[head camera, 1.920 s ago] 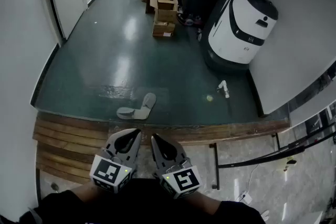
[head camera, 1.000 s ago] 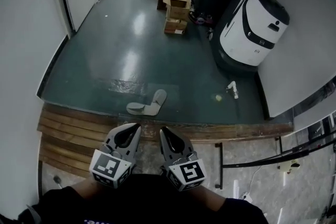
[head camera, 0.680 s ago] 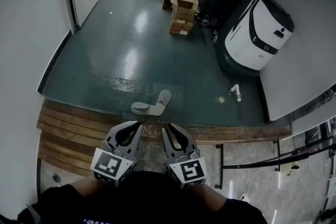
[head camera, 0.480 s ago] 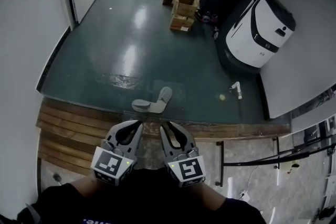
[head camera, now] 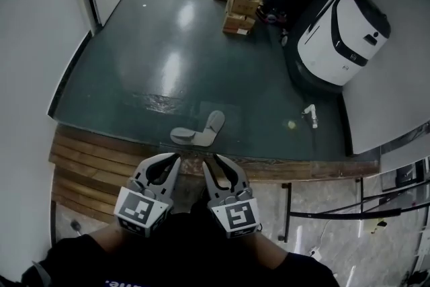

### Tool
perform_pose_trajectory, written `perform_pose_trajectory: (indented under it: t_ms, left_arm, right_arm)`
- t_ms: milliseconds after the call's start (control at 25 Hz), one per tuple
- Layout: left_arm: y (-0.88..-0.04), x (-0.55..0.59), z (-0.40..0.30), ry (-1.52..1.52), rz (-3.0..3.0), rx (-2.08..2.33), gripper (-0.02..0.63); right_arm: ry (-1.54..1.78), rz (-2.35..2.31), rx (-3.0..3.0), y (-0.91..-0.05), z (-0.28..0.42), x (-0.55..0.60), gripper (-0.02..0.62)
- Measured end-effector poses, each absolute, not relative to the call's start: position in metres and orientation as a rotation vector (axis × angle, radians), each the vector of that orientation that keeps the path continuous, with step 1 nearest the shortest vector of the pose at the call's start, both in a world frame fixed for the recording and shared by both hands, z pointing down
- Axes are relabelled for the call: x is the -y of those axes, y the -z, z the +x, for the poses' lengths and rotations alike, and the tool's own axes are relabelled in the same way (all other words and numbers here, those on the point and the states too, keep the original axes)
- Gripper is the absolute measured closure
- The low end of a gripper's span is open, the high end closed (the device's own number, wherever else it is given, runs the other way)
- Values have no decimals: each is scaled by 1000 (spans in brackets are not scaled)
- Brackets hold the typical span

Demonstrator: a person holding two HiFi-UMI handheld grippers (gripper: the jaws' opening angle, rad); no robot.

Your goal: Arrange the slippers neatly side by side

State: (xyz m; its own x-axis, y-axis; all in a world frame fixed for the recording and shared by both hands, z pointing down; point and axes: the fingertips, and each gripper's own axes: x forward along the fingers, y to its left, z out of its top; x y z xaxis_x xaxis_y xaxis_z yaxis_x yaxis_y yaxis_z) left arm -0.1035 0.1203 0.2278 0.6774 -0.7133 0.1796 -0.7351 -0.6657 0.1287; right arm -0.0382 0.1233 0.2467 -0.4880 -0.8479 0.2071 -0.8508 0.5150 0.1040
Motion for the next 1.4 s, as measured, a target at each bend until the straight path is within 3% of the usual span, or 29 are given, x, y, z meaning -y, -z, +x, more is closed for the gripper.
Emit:
perform_pose_trajectory:
  t_ms: [280,720,1400]
  left_arm:
    - [-229,-61,-48,-184,2657,1222,607]
    - [-267,11,8,-284,2529,1336,607]
    - [-327,75,-74,-348,2460,1280,606]
  right_arm:
    - [56,1263,2493,-277,8,-61,522]
    - [-63,935,2432,-400,59,19,499]
    - [-65,696,2170,-575,-18,95,468]
